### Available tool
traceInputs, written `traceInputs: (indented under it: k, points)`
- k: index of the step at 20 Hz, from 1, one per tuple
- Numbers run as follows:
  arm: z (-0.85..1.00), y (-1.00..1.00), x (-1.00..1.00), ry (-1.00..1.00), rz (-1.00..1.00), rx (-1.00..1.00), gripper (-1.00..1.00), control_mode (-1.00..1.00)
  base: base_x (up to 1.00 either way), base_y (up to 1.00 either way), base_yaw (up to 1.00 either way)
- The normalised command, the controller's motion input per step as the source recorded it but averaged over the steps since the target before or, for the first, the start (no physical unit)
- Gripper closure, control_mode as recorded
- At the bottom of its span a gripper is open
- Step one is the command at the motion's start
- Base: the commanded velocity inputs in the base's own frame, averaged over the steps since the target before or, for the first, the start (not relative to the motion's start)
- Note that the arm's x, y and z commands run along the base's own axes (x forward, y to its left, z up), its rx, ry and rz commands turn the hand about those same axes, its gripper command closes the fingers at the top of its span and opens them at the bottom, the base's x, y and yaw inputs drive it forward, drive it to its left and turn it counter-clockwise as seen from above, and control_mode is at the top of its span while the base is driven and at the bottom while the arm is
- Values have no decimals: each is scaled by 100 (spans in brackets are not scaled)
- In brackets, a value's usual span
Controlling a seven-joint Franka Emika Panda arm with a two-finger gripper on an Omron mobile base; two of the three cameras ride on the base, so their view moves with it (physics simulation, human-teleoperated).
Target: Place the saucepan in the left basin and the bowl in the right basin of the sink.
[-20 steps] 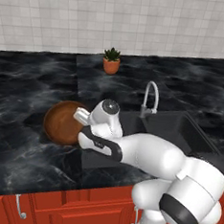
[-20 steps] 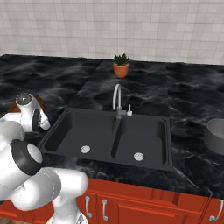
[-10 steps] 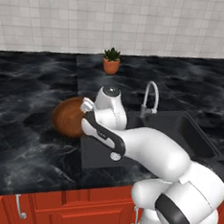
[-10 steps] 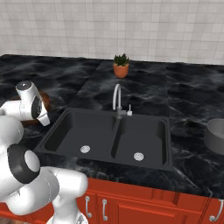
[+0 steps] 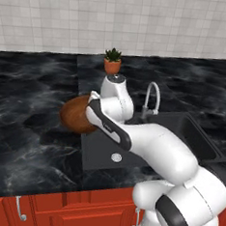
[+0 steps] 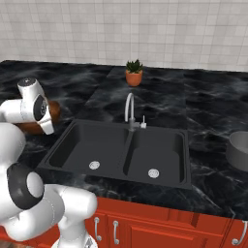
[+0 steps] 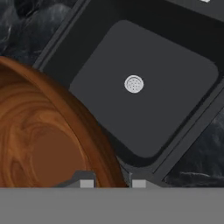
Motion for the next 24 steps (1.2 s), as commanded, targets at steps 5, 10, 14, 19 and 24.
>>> traceInputs:
  k: [5,10,14,19,24]
  points:
    - [15,-27,-25,0,-14,0,100,-100,0,0,0]
    - [9,-38,-28,3,-16,0,100,-100,0,0,0]
    - [9,-39,-26,4,-17,2,100,-100,0,0,0]
    - [11,-33,-27,3,-16,4,100,-100,0,0,0]
    - [13,-34,-32,5,-15,10,100,-100,0,0,0]
